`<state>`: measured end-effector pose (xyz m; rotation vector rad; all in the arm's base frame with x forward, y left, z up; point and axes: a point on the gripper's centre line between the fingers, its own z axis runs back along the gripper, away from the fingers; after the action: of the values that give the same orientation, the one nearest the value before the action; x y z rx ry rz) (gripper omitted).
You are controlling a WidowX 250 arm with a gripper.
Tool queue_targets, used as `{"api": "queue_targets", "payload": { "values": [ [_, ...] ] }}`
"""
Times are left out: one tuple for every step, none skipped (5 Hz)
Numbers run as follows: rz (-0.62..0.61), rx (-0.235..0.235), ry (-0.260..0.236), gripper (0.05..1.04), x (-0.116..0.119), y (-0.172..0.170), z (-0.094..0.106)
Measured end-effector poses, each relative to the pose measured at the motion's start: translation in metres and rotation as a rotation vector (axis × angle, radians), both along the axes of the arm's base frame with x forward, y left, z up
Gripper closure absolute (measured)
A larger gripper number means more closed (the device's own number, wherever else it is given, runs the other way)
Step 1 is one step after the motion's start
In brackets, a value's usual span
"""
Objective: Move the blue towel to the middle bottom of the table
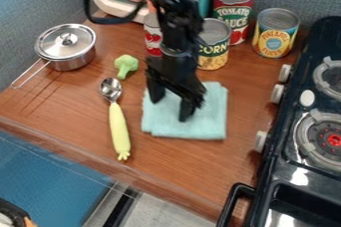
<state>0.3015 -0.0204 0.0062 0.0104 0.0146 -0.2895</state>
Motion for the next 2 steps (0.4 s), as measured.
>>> {"api": "queue_targets", "payload": {
  "values": [
    [-0.031, -0.014, 0.007, 0.084, -0.010, -0.014, 0.000],
    [-0.044, -0.033, 0.016, 0.084, -0.018, -0.024, 0.001]
  ]
}}
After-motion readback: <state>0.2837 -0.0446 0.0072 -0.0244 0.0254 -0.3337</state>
